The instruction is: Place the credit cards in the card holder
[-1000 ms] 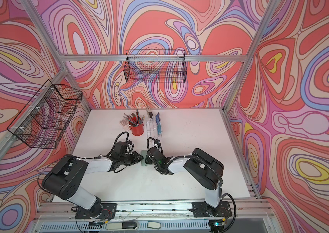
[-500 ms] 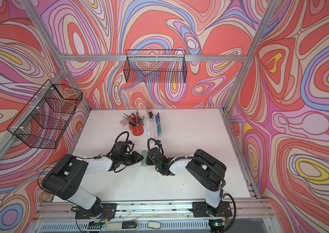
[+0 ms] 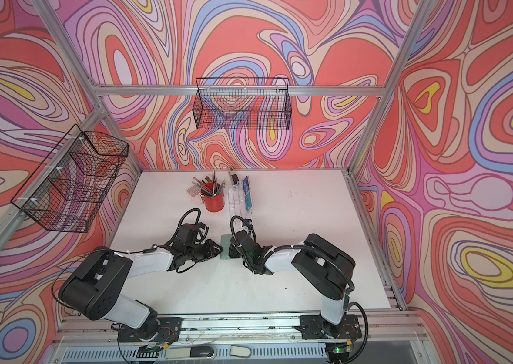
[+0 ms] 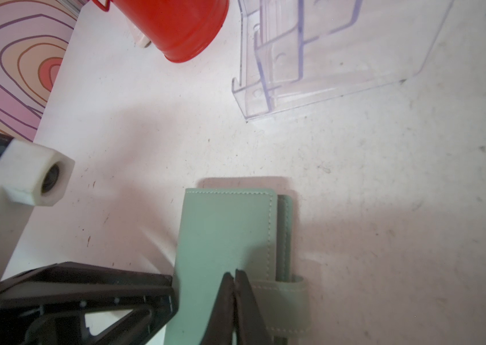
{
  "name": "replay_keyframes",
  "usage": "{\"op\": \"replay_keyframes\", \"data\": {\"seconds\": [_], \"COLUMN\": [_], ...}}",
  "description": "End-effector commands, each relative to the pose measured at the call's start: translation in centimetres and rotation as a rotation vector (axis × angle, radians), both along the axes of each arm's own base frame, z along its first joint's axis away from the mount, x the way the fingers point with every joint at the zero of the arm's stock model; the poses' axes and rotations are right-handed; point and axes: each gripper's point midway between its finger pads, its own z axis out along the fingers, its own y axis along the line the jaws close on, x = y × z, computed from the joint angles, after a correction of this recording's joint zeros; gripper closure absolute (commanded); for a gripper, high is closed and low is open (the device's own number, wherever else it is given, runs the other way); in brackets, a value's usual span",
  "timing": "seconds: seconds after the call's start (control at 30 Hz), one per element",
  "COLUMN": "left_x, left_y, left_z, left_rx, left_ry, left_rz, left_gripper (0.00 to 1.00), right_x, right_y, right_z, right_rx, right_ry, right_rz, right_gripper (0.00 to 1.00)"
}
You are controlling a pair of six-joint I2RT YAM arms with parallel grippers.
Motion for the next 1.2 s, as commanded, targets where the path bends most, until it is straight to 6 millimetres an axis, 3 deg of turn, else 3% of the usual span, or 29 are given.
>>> {"op": "replay_keyframes", "data": {"seconds": [0.0, 0.23, 0.97, 1.17], "left_x": [-3.0, -3.4, -4.0, -4.0], "left_y": [1.1, 0.5, 0.3, 0.3], "left_z": [-2.6, -2.8, -3.7, -3.7], "left_rx": [0.064, 0.063, 0.091, 0.087], "left_ry": [0.119, 0.122, 0.146, 0.146], "left_rz": [0.008, -0.003, 0.036, 0.037], "left_gripper": [0.69, 0.69, 0.72, 0.73], "right_x": [-0.4, -0.5, 0.5, 0.4], "right_y": [-0.2, 0.5, 0.4, 0.7], "right_z": [-0.5, -0.4, 2.7, 1.5], "right_rx": [-0.007, 0.010, 0.027, 0.013], "right_ry": [0.016, 0.015, -0.063, -0.043], "right_rz": [-0.008, 0.023, 0.003, 0.014], "right_gripper": [1.00, 1.00, 1.00, 1.00]}}
